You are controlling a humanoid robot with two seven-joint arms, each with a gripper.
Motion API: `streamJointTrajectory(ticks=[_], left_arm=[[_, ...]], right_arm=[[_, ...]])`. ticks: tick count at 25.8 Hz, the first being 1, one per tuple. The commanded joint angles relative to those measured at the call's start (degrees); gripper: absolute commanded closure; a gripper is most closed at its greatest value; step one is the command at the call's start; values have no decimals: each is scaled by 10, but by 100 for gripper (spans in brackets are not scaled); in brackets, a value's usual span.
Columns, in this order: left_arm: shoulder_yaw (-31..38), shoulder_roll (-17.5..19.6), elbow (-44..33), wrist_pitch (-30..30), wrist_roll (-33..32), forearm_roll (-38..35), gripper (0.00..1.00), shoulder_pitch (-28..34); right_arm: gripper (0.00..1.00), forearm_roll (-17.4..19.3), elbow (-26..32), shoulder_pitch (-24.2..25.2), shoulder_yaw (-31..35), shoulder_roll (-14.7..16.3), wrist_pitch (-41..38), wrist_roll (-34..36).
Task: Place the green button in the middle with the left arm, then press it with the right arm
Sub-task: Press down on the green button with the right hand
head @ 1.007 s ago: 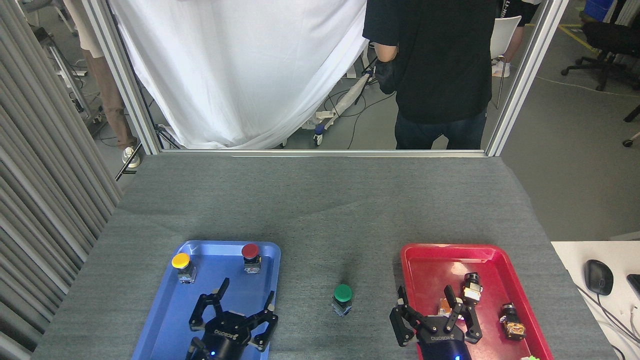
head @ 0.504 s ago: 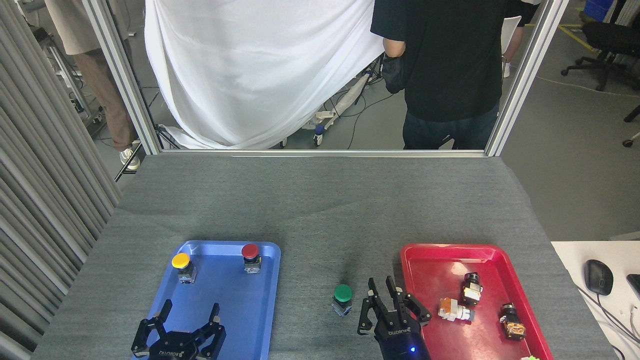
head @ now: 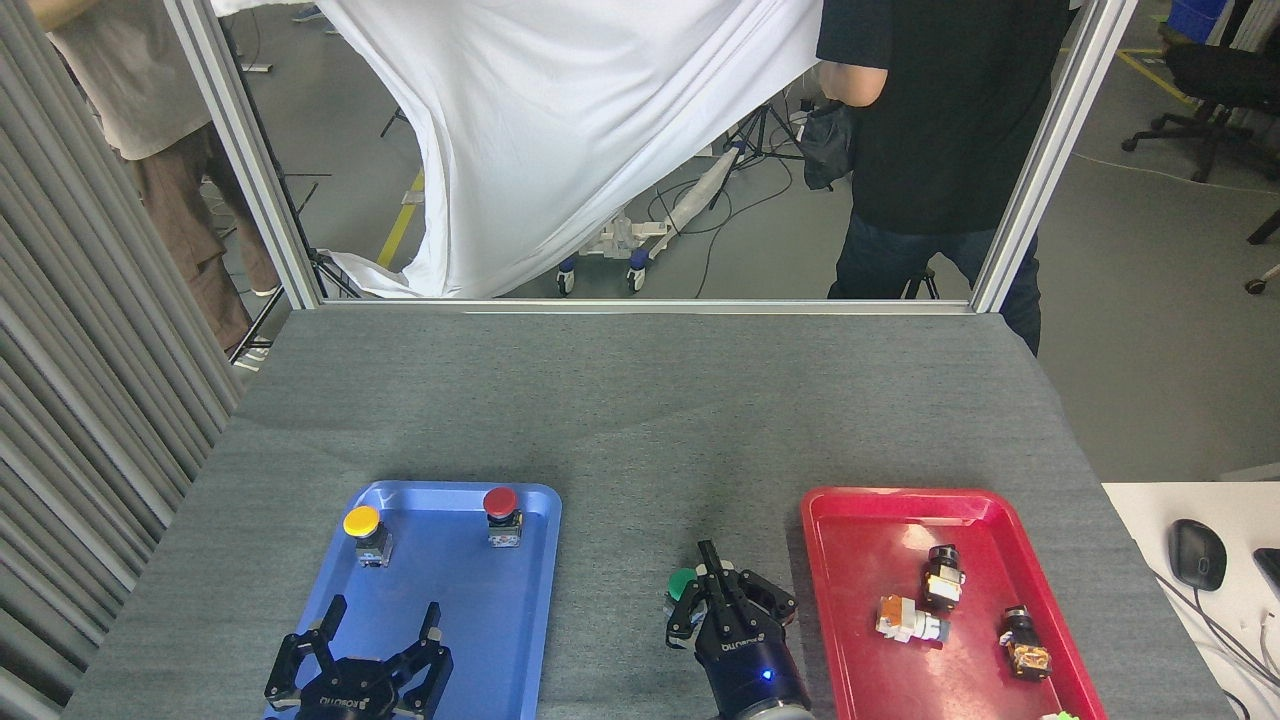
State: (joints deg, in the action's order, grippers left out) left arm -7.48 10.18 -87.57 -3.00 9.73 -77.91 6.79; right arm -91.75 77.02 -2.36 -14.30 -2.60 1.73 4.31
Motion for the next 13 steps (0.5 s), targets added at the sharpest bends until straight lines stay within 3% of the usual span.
streamJointTrajectory(ticks=[1, 7, 13], left_arm=[[0, 0, 0, -1, 0, 0, 0, 0], [0, -1, 1, -1, 0, 0, 0, 0], [0, -1, 1, -1, 0, 0, 0, -1]], right_arm=[[100, 0, -20, -6, -3, -3, 0, -2], [100, 2, -67, -22, -17, -7, 1, 0], [100, 3, -75, -22, -21, -7, 0, -1]])
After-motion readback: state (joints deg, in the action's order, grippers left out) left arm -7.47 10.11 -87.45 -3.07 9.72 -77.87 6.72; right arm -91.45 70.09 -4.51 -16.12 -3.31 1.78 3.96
